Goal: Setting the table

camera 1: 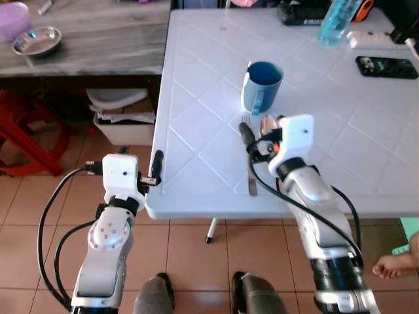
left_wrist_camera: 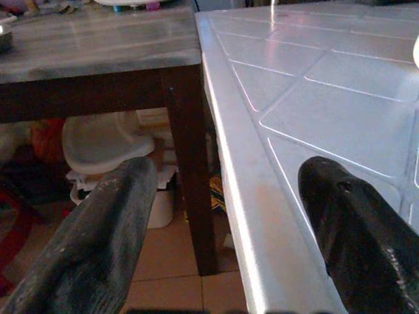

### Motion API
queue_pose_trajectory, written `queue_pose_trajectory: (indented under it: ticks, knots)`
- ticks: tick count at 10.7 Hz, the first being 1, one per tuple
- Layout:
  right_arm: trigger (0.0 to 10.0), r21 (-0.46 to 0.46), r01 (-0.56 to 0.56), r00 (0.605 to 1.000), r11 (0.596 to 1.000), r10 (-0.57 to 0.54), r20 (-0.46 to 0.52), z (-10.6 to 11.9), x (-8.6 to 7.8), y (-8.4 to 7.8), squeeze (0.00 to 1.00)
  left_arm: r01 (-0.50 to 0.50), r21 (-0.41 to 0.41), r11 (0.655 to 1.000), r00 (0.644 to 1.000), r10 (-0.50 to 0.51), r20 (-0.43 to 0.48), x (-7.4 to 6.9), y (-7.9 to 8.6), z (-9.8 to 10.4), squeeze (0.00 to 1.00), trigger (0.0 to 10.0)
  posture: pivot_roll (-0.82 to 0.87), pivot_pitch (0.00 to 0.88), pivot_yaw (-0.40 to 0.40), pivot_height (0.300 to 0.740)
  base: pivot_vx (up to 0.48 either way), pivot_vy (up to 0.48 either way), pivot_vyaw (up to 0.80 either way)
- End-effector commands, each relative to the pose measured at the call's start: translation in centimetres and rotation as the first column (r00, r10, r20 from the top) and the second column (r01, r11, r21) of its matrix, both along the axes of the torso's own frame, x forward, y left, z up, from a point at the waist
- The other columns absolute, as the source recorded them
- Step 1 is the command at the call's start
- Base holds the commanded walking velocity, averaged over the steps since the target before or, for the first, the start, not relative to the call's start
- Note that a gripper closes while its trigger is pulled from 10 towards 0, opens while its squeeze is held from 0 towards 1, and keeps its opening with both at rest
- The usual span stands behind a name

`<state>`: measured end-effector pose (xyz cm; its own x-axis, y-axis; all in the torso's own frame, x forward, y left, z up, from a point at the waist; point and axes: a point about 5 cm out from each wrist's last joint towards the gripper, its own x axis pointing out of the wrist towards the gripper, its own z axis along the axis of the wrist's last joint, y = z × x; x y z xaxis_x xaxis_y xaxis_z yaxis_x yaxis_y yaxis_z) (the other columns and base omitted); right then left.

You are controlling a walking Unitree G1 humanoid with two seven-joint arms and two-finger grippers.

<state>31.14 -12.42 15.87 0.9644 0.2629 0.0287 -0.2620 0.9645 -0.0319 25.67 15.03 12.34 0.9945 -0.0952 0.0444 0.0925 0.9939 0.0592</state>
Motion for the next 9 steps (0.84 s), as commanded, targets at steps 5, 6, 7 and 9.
queue_pose_trajectory:
  ticks: [5,6,7,9]
  knots:
    - [10.0,0.006,-0.032,0.997,0.999,0.033,-0.065,-0.4,-0.3,2.4,0.00,0.019,0.002,1.000,1.000,-0.019,-0.021,-0.6,-0.1,-0.1,0.00,10.0,-0.02,0.238,0.036,0.740,0.000,0.000,0.00]
    - [10.0,0.013,-0.016,0.996,1.000,0.017,-0.085,-0.6,-0.5,2.8,0.00,0.022,-0.001,1.000,0.999,-0.022,-0.024,-0.6,-0.2,-0.2,0.00,10.0,-0.02,0.240,0.034,0.740,0.000,0.000,0.00]
    - [10.0,0.011,-0.006,0.995,1.000,0.007,-0.101,-0.8,-0.6,2.8,0.00,0.022,-0.003,1.000,0.999,-0.022,-0.027,-0.6,-0.2,-0.2,0.00,10.0,-0.02,0.240,0.033,0.740,0.000,0.000,0.00]
    - [10.0,0.025,-0.004,0.989,1.000,0.007,-0.150,-1.3,-0.5,3.0,0.00,0.025,-0.006,1.000,0.999,-0.025,-0.028,-0.6,-0.2,-0.2,0.00,10.0,-0.02,0.241,0.032,0.740,0.000,0.000,0.00]
